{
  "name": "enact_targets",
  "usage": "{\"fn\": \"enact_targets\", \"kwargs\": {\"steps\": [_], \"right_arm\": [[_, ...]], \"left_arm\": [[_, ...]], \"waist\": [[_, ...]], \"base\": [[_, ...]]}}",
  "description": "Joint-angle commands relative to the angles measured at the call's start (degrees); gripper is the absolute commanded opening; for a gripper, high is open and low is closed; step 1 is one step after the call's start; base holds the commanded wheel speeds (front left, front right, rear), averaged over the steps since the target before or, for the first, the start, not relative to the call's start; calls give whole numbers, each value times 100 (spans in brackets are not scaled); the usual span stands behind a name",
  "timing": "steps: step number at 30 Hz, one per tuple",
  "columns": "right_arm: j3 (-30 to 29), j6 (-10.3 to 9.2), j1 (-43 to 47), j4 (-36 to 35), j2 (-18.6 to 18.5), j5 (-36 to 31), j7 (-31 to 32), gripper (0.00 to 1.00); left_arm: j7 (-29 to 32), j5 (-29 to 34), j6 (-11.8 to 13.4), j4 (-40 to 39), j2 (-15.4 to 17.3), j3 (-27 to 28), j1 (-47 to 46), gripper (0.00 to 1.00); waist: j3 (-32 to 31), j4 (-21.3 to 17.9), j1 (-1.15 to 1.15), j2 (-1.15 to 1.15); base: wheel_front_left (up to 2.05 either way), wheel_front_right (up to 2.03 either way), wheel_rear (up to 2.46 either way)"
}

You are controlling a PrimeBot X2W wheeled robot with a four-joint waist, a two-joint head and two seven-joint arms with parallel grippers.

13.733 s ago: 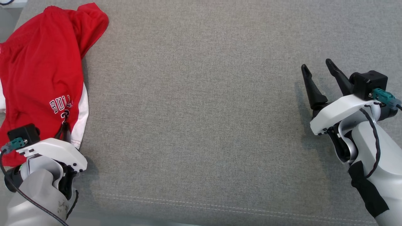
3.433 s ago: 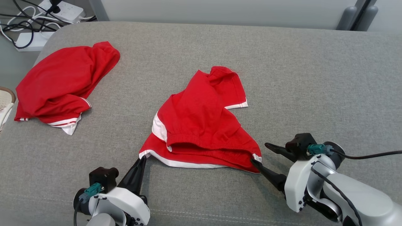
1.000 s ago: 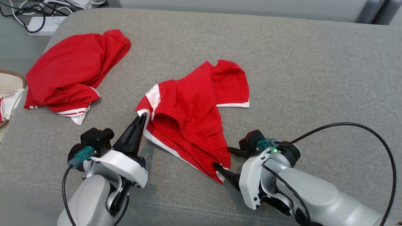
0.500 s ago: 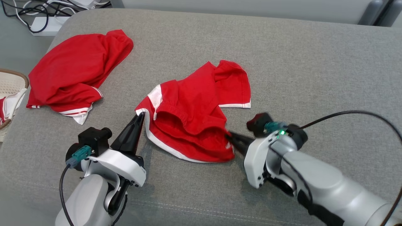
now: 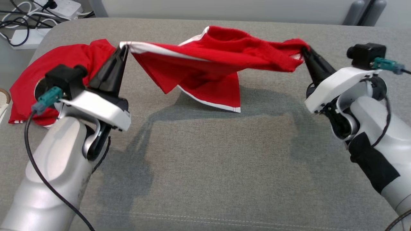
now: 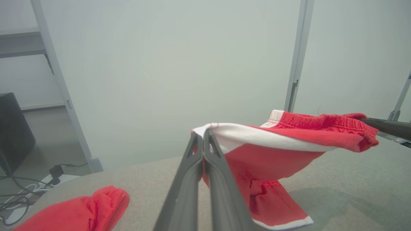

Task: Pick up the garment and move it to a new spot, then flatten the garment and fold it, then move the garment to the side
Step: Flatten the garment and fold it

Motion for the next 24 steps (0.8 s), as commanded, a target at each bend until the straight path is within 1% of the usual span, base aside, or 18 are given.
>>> {"fn": "enact_targets", "kwargs": {"steps": [1, 3, 5, 8, 9, 12, 14, 16, 17, 19, 21, 23, 24], "right_arm": [[-299, 23, 19, -139, -2, 161, -79, 0], [-519, 23, 164, -184, 0, 184, -80, 0], [-555, 23, 432, -177, 91, 401, 41, 0], [-407, 23, 883, -158, 179, 846, 969, 0], [-407, 23, 883, -158, 179, 846, 969, 0], [-262, 23, 1317, -309, 169, 1342, 2010, 0], [-185, 23, 1544, -564, 132, 1666, 2612, 0], [-266, 23, 1665, -964, 94, 2040, 2942, 0], [-406, 23, 1660, -1177, 68, 2218, 2906, 0], [-771, 23, 1549, -1449, 12, 2441, 2552, 0], [-1186, 23, 1369, -1617, -5, 2557, 1953, 0], [-1524, 23, 1142, -1637, -53, 2490, 1273, 0], [-1630, 23, 1035, -1692, -50, 2471, 1030, 0]], "left_arm": [[-33, -121, -22, -132, 260, 121, -436, 0], [-30, -255, -22, -128, 315, -57, -621, 0], [28, -413, -22, -115, 380, -272, -674, 0], [236, -799, -22, -115, 471, -695, -464, 0], [236, -799, -22, -115, 471, -695, -464, 0], [516, -1358, -22, -204, 640, -1242, -138, 0], [552, -1677, -22, -267, 794, -1424, -19, 0], [517, -1879, -22, -326, 962, -1547, -45, 0], [464, -1936, -22, -367, 1025, -1582, -122, 0], [316, -1974, -22, -449, 1119, -1614, -376, 0], [153, -1963, -22, -502, 1157, -1572, -705, 0], [55, -1858, -22, -516, 1181, -1558, -1067, 0], [25, -1815, -22, -520, 1173, -1557, -1237, 0]], "waist": [[-15, -93, 0, 0], [-30, -180, 0, 0], [-46, -262, 0, 0], [-53, -377, 0, 0], [-53, -377, 0, 0], [-36, -428, 0, 0], [-25, -428, 0, 0], [-25, -406, 0, 0], [-30, -391, 0, 0], [-64, -353, 0, 0], [-92, -325, 0, 0], [-116, -320, 0, 0], [-130, -327, 0, 0]], "base": [[0, 0, 0], [0, 0, 0], [0, 0, 0], [0, 0, 0], [0, 0, 0], [0, 0, 0], [0, 0, 0], [0, 0, 0], [0, 0, 0], [0, 0, 0], [0, 0, 0], [0, 0, 0], [0, 0, 0]]}}
